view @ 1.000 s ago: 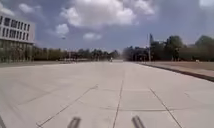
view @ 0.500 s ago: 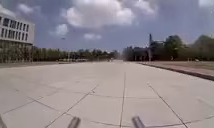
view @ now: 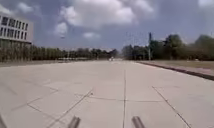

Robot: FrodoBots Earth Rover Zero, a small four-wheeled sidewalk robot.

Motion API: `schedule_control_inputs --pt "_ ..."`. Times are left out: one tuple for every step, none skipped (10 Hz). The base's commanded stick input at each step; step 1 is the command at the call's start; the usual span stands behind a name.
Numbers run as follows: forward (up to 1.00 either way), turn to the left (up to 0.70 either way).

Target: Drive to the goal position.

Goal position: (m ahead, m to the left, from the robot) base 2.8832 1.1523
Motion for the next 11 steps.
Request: schedule_control_inputs --pt "0.7 0.0" --pt "0.7 0.0" --pt "0.7 0.0" --pt "0.7 0.0" --pt "0.7 0.0" --pt "0.7 0.0" --pt "0.7 0.0" --pt "0.7 0.0" --pt "0.7 0.0" --pt "0.7 0.0" --pt "0.7 0.0"
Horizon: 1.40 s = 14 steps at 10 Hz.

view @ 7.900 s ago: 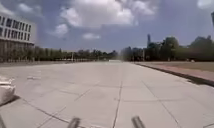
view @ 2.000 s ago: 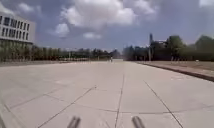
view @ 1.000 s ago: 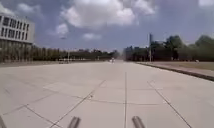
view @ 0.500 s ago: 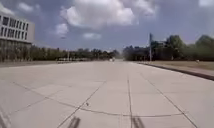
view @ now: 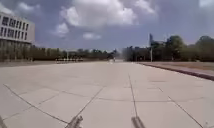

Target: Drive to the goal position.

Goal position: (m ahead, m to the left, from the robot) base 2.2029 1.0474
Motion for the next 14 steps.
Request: schedule_control_inputs --pt "0.7 0.0" --pt "0.7 0.0" --pt "0.7 0.0" --pt "0.7 0.0" --pt "0.7 -0.27" --pt "0.7 -0.32" --pt "0.7 -0.28" --pt "0.7 -0.24" --pt "0.7 -0.21" --pt "0.7 -0.17" --pt "0.7 -0.13" --pt "0.7 -0.09" --pt "0.7 -0.05" --pt "0.7 -0.01"
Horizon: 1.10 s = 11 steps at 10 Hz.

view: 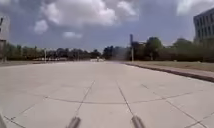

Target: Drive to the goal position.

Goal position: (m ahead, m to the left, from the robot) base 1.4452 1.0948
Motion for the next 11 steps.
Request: schedule_control_inputs --pt "0.7 0.0" --pt "0.7 0.0" --pt "0.7 0.0" --pt "0.7 0.0" --pt "0.7 0.0" --pt "0.7 0.0" --pt "0.7 0.0" --pt "0.7 0.0" --pt "0.7 0.0" --pt "0.7 0.0" --pt "0.7 0.0"
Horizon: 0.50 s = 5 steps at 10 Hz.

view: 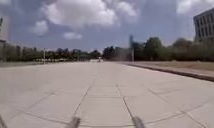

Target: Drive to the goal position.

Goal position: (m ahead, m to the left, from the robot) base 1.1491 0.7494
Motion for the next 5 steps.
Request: schedule_control_inputs --pt "0.7 0.0" --pt "0.7 0.0" --pt "0.7 -0.04" --pt "0.7 -0.16" --pt "0.7 -0.28"
